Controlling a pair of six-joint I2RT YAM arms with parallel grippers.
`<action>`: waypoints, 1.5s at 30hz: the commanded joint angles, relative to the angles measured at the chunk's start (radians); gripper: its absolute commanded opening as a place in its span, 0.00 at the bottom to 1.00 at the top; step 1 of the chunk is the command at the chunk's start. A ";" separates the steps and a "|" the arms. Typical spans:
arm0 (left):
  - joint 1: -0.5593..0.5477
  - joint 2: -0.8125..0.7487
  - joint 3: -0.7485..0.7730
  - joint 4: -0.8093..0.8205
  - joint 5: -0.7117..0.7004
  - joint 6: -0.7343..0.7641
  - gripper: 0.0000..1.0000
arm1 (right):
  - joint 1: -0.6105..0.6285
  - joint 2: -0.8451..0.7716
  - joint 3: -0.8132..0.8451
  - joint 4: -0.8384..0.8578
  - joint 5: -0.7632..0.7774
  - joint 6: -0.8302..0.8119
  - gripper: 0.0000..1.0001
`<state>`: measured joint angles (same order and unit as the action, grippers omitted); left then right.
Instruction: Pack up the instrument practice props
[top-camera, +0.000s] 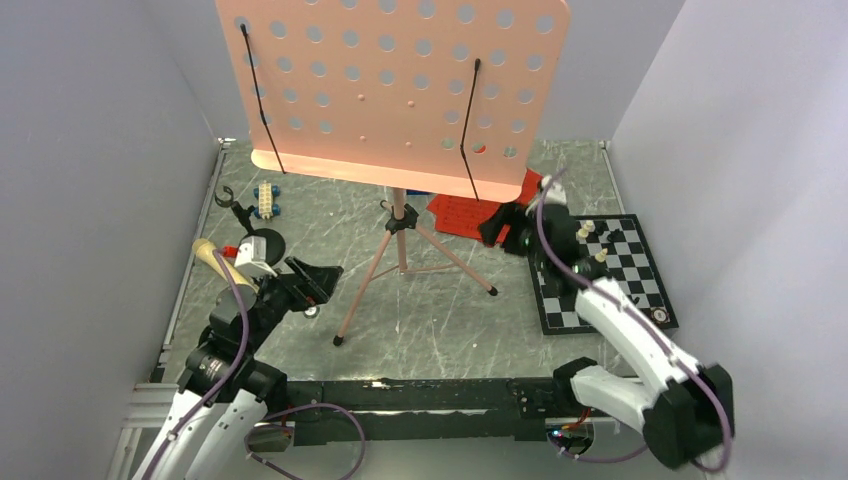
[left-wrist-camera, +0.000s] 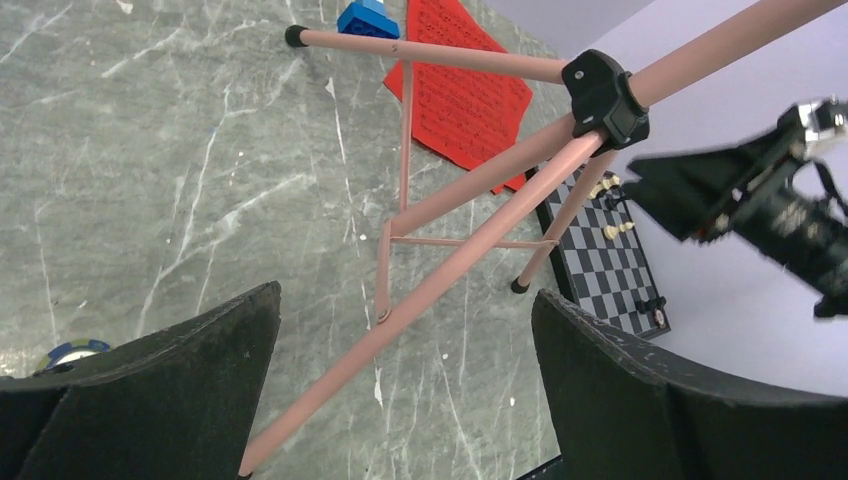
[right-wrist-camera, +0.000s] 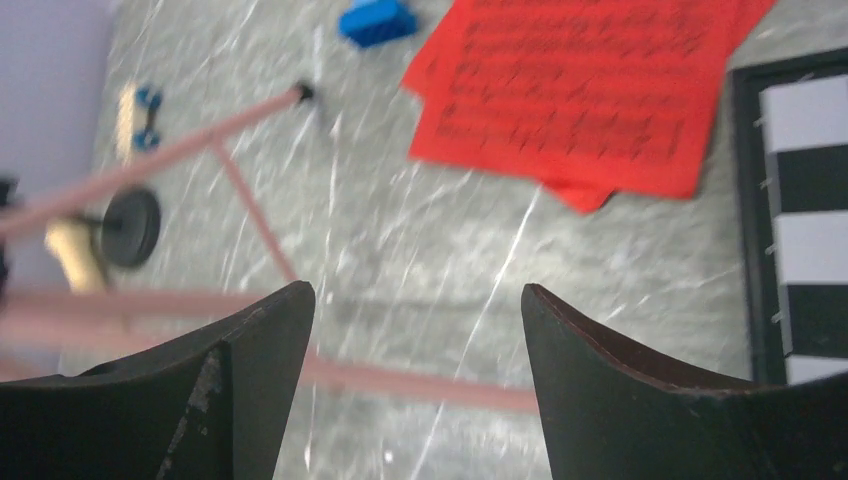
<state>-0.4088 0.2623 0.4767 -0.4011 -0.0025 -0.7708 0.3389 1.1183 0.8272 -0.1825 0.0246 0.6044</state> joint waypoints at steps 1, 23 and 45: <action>0.003 0.028 0.020 0.145 0.052 0.069 0.99 | 0.088 -0.236 -0.219 0.280 0.017 -0.076 0.80; -0.285 0.253 -0.078 0.370 -0.087 0.356 0.95 | 0.402 0.014 -0.218 0.405 0.164 -0.424 0.78; -0.318 0.620 0.054 0.526 -0.284 0.467 0.61 | 0.712 0.099 -0.229 0.329 0.405 -0.458 0.49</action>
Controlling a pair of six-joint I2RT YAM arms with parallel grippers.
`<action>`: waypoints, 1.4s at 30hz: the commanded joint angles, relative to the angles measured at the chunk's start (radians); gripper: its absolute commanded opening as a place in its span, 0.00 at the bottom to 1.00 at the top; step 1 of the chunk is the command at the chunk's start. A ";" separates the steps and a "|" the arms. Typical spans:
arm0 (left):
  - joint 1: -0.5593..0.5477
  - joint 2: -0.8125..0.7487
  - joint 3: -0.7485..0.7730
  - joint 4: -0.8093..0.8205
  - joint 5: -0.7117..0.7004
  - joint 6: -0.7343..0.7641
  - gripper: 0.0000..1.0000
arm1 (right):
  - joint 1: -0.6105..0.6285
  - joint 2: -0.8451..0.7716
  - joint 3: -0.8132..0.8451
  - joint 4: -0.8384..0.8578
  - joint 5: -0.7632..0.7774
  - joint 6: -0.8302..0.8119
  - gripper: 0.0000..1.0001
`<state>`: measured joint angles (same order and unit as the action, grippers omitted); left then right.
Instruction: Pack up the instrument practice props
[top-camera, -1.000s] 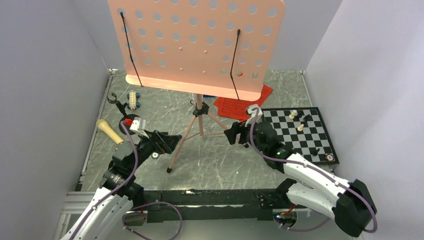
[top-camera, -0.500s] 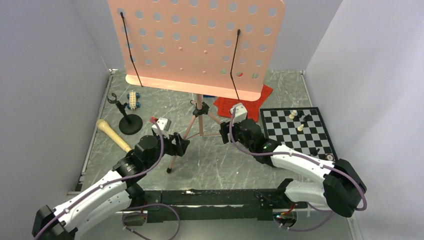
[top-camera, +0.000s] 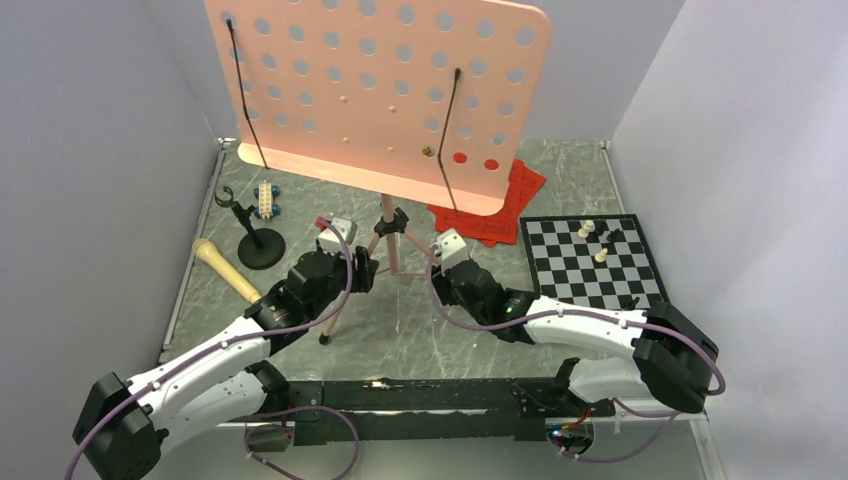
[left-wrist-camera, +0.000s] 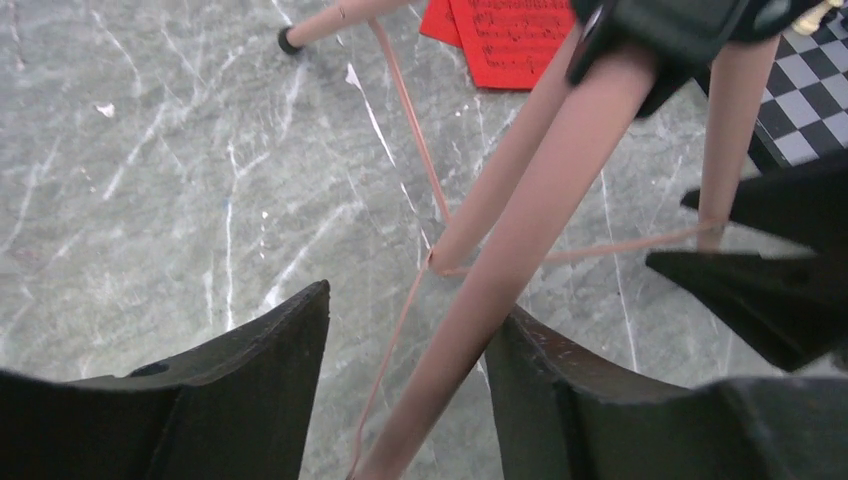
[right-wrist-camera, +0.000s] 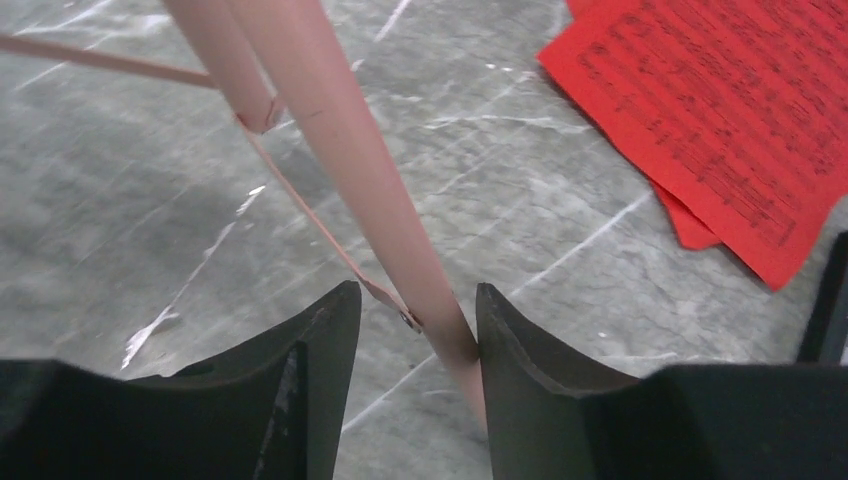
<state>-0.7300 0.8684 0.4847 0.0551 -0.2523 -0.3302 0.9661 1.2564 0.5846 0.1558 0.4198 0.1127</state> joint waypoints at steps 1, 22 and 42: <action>0.004 0.019 0.047 0.069 -0.033 0.030 0.58 | 0.104 -0.049 0.011 -0.012 0.021 0.044 0.46; 0.004 0.174 0.036 0.347 0.057 0.137 0.14 | 0.493 -0.019 0.011 -0.138 0.327 0.335 0.00; 0.013 -0.031 -0.004 0.168 -0.053 0.103 0.76 | 0.482 -0.123 0.112 -0.350 0.428 0.318 0.73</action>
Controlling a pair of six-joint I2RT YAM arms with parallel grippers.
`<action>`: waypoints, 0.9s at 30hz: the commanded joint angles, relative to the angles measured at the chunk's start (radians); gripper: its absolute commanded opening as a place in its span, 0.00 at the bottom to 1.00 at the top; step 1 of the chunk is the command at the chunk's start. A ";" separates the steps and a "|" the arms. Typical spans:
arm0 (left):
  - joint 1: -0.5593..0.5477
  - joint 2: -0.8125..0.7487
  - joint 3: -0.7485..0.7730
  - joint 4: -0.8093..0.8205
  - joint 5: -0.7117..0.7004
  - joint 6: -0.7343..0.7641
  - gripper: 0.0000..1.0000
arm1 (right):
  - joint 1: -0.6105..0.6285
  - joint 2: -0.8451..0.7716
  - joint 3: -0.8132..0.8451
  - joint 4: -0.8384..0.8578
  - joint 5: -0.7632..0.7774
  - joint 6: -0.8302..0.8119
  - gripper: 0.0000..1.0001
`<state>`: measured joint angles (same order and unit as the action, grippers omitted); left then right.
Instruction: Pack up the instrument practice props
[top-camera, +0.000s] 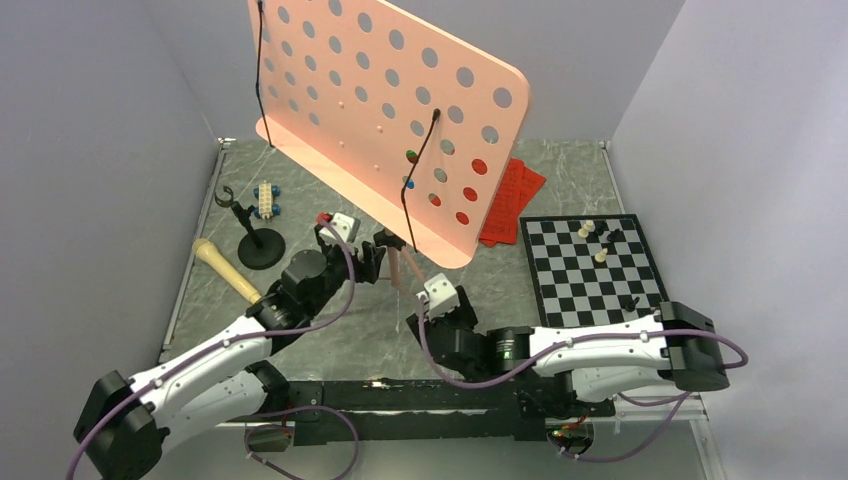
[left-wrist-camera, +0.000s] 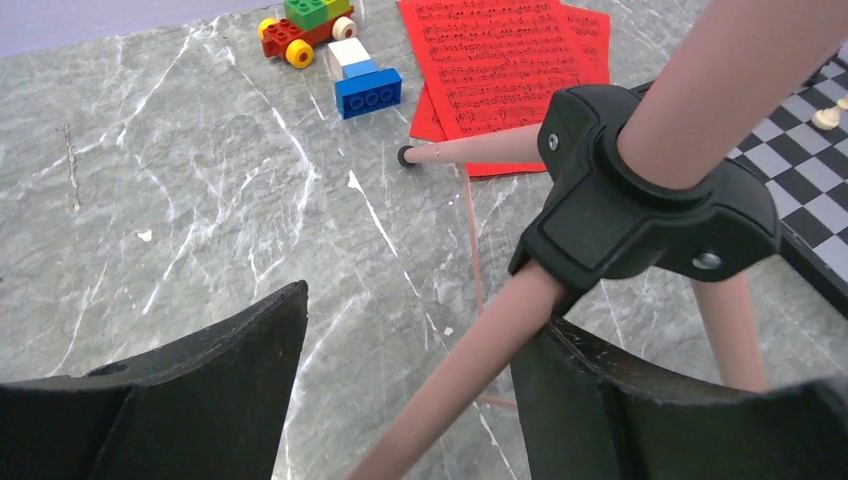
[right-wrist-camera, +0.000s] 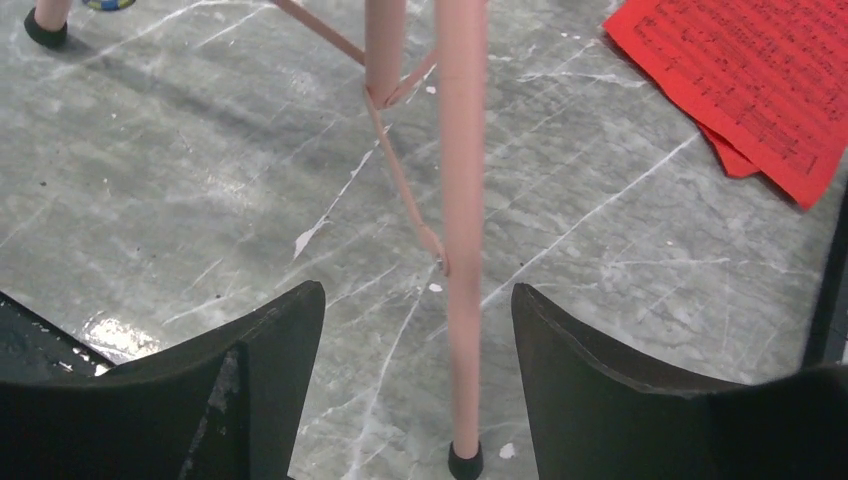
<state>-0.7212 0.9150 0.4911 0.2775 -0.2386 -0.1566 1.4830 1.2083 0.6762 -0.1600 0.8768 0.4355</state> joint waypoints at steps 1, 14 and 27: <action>0.004 -0.096 -0.015 -0.080 -0.072 -0.081 0.76 | -0.054 -0.092 0.006 -0.030 -0.055 -0.011 0.74; 0.004 -0.036 -0.080 -0.097 -0.060 -0.201 0.71 | -0.130 -0.020 -0.148 0.126 -0.244 -0.023 0.75; 0.009 0.004 -0.027 -0.030 -0.088 -0.108 0.39 | -0.057 0.145 -0.062 0.142 -0.192 0.073 0.23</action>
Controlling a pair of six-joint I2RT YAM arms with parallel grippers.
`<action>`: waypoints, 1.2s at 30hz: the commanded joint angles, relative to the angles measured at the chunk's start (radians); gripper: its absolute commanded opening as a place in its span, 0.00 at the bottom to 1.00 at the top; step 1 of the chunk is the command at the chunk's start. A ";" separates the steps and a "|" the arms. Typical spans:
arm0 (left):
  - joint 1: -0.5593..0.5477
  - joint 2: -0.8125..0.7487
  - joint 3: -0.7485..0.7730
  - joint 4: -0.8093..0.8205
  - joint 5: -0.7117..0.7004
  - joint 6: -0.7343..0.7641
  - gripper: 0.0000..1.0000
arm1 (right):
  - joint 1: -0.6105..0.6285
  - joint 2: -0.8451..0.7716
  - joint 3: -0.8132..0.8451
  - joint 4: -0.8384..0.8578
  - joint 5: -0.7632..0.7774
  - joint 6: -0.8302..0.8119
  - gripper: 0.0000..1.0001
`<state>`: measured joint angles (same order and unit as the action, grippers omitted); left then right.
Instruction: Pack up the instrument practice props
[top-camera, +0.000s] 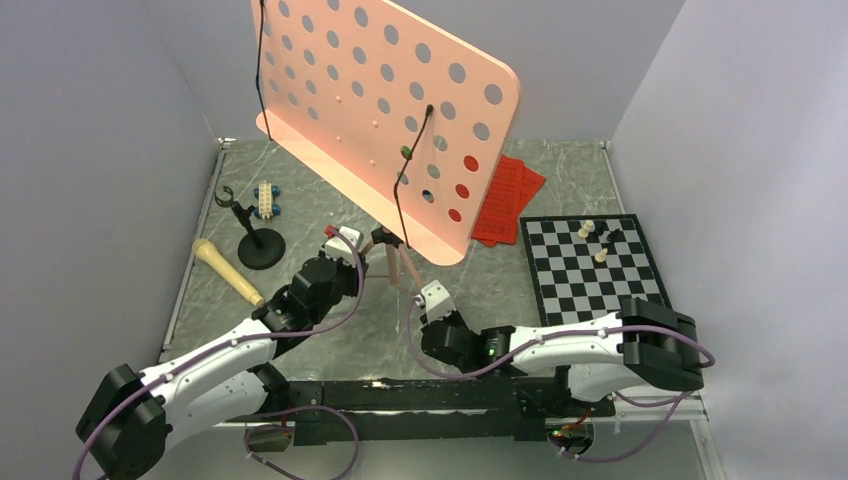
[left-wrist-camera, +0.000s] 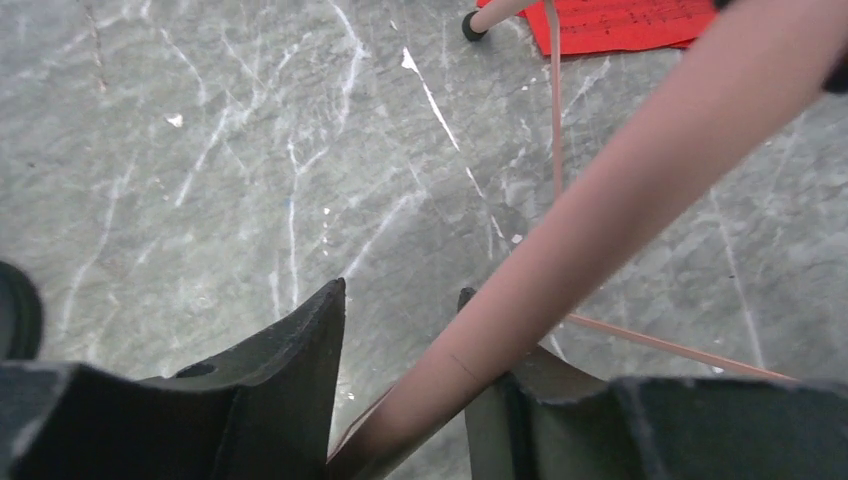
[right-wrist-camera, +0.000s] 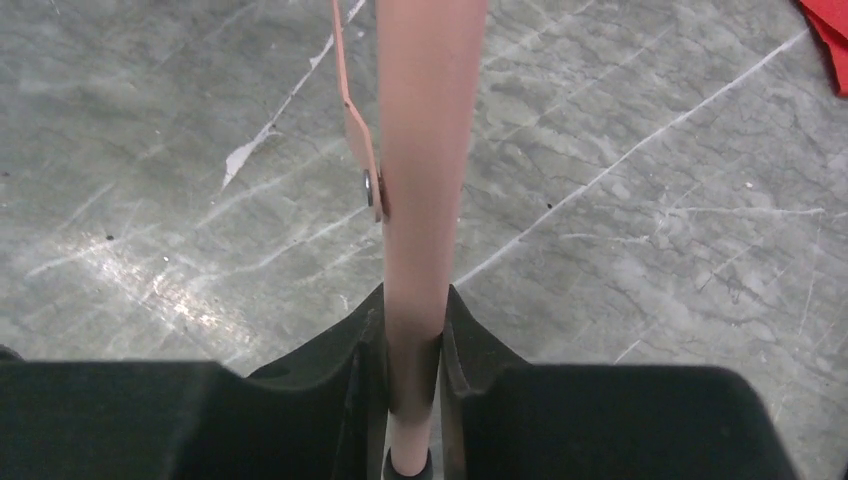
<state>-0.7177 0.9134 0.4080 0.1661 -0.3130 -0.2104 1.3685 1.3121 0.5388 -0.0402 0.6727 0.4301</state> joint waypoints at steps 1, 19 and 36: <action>0.007 0.016 0.061 0.096 -0.008 -0.043 0.35 | 0.073 0.058 0.092 0.001 0.030 0.096 0.18; 0.081 -0.026 0.070 0.096 0.072 -0.038 0.67 | 0.147 0.165 0.208 -0.186 0.097 0.254 0.56; 0.082 -0.458 -0.121 0.347 0.265 -0.099 0.79 | -0.198 -0.434 0.155 -0.208 -0.241 0.142 0.80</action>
<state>-0.6373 0.5175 0.3702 0.2676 -0.1558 -0.2607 1.4147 1.0245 0.7193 -0.3168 0.6895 0.6186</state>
